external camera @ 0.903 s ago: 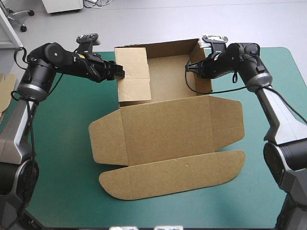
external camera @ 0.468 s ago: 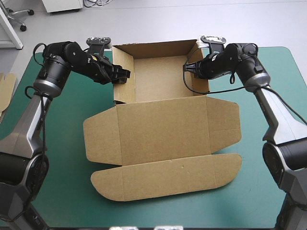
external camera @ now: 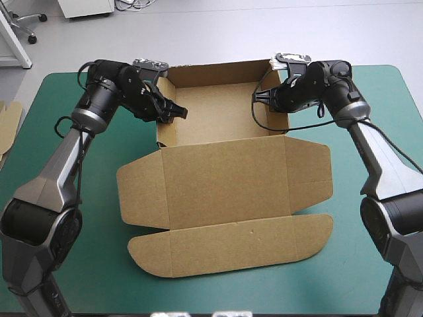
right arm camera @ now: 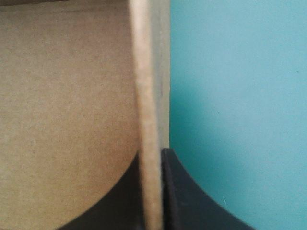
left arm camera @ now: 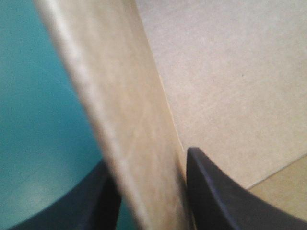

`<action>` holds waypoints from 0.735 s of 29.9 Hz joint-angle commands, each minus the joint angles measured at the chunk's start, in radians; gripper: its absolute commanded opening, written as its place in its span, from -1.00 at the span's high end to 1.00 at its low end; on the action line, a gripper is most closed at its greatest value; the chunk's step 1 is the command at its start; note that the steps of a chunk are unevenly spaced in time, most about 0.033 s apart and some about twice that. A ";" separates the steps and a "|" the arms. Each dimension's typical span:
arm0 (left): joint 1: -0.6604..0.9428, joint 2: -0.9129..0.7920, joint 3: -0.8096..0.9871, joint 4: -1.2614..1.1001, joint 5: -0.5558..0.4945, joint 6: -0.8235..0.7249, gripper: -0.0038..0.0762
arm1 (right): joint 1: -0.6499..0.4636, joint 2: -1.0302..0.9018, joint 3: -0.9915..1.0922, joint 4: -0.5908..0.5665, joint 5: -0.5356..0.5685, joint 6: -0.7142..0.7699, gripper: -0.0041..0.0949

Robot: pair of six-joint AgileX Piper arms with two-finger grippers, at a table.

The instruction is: Fold the box

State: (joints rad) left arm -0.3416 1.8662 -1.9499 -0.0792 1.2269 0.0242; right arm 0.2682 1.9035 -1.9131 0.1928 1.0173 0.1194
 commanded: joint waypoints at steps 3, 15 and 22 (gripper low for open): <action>-0.050 -0.013 -0.035 0.128 -0.019 -0.048 0.23 | -0.001 -0.053 -0.039 -0.017 -0.012 0.041 0.94; -0.055 0.054 -0.035 0.176 -0.043 -0.085 0.75 | -0.001 0.004 -0.039 -0.041 0.088 0.044 0.94; -0.055 0.087 -0.035 0.221 -0.046 -0.086 0.94 | 0.019 0.032 -0.039 -0.143 0.133 0.038 0.94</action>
State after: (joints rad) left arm -0.3989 1.9949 -1.9576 0.0657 1.1947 -0.0979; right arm 0.2797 1.9892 -1.9141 0.1160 1.1370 0.1908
